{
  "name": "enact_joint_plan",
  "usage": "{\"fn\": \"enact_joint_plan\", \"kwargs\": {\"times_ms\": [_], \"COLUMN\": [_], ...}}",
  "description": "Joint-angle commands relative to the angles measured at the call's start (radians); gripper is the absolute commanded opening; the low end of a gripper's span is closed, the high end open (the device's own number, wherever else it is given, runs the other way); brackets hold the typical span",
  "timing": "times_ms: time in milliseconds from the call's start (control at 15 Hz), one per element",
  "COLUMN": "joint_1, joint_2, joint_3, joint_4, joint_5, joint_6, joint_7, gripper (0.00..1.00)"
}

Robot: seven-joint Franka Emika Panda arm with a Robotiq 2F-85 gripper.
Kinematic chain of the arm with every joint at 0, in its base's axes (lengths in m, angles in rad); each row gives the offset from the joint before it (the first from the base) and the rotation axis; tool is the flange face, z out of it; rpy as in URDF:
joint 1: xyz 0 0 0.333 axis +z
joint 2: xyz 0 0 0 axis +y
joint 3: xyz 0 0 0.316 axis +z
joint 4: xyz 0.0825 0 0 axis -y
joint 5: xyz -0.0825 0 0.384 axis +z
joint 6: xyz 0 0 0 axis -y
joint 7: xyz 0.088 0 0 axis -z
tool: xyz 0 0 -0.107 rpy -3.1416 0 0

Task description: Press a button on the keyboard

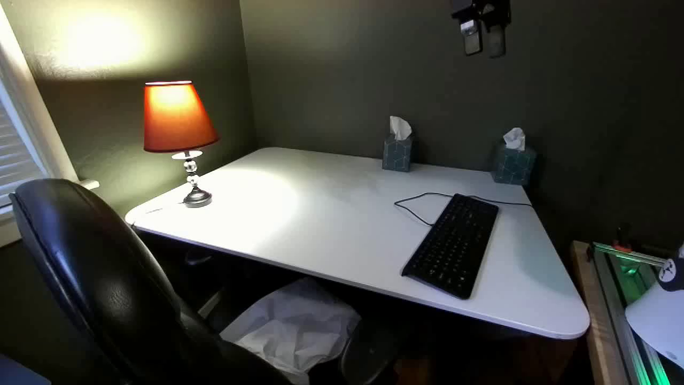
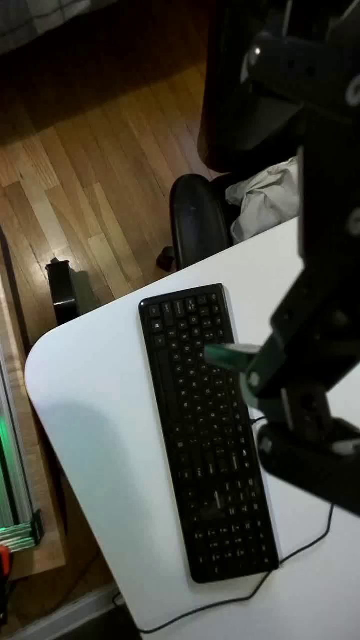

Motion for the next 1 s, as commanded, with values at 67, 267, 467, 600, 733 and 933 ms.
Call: {"fn": "enact_joint_plan", "kwargs": {"times_ms": [67, 267, 467, 600, 733, 933], "joint_1": [-0.006, -0.006, -0.006, -0.014, -0.037, -0.078], "joint_2": [0.001, 0.001, 0.001, 0.006, -0.007, -0.037], "joint_3": [0.004, 0.004, 0.004, -0.001, -0.017, -0.050], "joint_4": [0.003, 0.003, 0.003, -0.003, -0.040, -0.110], "joint_5": [0.001, 0.001, 0.001, -0.003, -0.001, -0.007], "joint_6": [-0.003, -0.003, -0.003, -0.001, 0.033, 0.110], "joint_7": [-0.002, -0.002, -0.002, 0.007, 0.034, 0.043], "gripper": [1.00, 1.00, 1.00, 1.00, 1.00, 1.00]}}
